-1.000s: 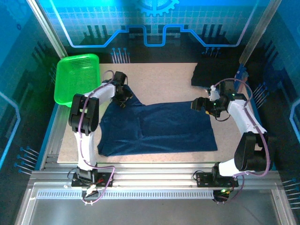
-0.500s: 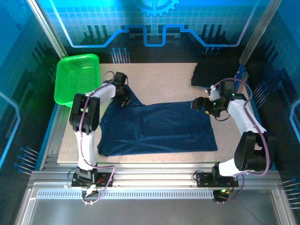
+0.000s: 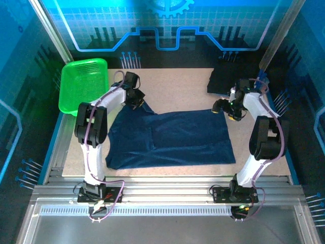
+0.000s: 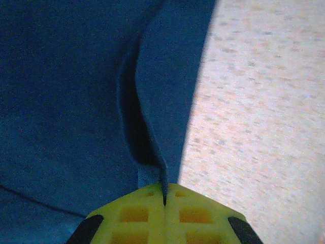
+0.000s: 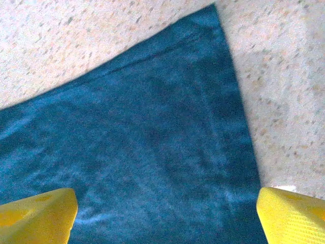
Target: Fold and stack the t-shirts
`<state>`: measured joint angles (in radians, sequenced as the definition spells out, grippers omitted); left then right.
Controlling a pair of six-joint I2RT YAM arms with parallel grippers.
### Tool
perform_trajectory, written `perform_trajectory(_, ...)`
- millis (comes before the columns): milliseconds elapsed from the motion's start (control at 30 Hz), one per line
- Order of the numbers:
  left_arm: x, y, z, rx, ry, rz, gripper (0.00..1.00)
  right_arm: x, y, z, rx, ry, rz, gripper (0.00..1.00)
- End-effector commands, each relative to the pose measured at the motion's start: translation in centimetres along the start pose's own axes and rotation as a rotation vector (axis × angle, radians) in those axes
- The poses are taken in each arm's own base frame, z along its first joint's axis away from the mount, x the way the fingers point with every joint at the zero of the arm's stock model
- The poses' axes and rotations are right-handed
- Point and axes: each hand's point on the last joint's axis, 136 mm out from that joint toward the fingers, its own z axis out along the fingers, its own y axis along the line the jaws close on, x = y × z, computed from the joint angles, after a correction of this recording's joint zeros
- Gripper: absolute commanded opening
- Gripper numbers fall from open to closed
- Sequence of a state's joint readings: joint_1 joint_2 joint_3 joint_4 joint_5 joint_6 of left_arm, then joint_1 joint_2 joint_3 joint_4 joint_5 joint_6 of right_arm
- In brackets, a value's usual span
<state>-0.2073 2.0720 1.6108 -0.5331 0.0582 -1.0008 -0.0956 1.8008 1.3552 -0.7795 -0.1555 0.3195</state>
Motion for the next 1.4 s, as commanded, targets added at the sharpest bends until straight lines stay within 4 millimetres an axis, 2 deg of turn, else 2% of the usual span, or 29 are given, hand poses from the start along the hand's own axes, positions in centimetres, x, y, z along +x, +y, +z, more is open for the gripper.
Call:
perform_trajectory(0, -0.4, -3.4, -4.2, 0.087, -0.027, 0.085, 0.0, -1.5, -1.2, 0.2, 0.069, -0.004, 0.017, 0.91)
perform_trajectory(167, -0.1, -4.2, -4.9, 0.117, -0.01, 0.107, 0.0, -3.3, -1.2, 2.0, 0.095, 0.014, 0.002, 0.82)
perform_trajectory(400, -0.1, -4.4, -5.2, 0.132, 0.005, 0.127, 0.0, -4.9, -1.0, 4.1, 0.126, 0.017, -0.007, 0.77)
perform_trajectory(767, 0.2, -4.8, -5.7, 0.163, 0.029, 0.133, 0.0, -6.3, 0.0, 6.6, 0.161, 0.017, -0.003, 0.63)
perform_trajectory(933, 0.4, -4.5, -5.8, 0.161, 0.035, 0.129, 0.0, -6.3, -0.5, 7.6, 0.24, 0.048, 0.002, 0.55)
perform_trajectory(1067, 0.3, -4.3, -6.0, 0.161, 0.033, 0.128, 0.0, -6.3, -1.3, 7.9, 0.292, 0.05, 0.008, 0.45)
perform_trajectory(1233, 0.1, -4.2, -6.2, 0.164, 0.033, 0.122, 0.0, -6.2, -1.5, 8.4, 0.308, 0.06, 0.006, 0.28)
perform_trajectory(1367, -0.1, -4.2, -6.5, 0.171, 0.034, 0.12, 0.0, -6.1, -1.5, 8.8, 0.308, 0.062, -0.001, 0.07)
